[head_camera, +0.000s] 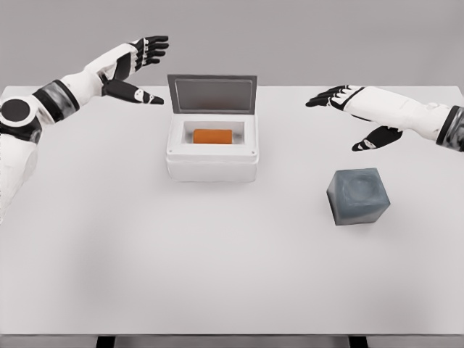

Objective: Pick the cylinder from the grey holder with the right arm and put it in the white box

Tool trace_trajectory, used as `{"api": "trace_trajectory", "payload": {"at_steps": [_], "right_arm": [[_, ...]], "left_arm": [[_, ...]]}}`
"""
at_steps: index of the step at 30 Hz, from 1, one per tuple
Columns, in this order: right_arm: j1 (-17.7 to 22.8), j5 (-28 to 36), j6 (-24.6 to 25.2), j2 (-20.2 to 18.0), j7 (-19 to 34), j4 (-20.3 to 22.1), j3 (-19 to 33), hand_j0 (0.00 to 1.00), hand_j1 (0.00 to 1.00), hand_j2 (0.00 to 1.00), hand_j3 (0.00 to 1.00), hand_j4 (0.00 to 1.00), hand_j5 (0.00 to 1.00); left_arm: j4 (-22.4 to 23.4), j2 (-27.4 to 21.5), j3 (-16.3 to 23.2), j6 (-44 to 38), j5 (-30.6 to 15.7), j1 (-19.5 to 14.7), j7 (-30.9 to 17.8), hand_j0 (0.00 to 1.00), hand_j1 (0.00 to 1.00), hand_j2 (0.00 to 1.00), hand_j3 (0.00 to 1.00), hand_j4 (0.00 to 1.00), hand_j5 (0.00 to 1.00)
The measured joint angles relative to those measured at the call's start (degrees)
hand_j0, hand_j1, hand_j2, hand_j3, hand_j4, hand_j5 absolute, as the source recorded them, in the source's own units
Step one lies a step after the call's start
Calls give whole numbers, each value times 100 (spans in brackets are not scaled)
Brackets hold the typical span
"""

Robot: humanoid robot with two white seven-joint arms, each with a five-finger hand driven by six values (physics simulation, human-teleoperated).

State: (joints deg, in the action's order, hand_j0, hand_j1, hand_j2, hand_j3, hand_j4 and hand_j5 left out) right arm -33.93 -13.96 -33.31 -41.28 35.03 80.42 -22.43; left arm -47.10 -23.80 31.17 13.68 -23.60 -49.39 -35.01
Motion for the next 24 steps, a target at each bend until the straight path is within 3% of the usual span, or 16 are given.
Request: {"api": "trace_trajectory", "payload": {"at_steps": [14,20,24], "right_arm": [[-44,3,17,-24,0,47,14,100,100,100,100,100,100],[-53,5,26,-21,0,54,17,100,100,100,100,100,100],[-62,6,25,-49,0,59,17,100,100,100,100,100,100]], "left_arm": [[910,495,82,-31,51,-299,0,100,100,100,100,100,100],[931,511,132,-5,100,-237,0,100,100,100,100,100,100],[653,468,194,61,105,-193,0,100,100,100,100,100,100]]}}
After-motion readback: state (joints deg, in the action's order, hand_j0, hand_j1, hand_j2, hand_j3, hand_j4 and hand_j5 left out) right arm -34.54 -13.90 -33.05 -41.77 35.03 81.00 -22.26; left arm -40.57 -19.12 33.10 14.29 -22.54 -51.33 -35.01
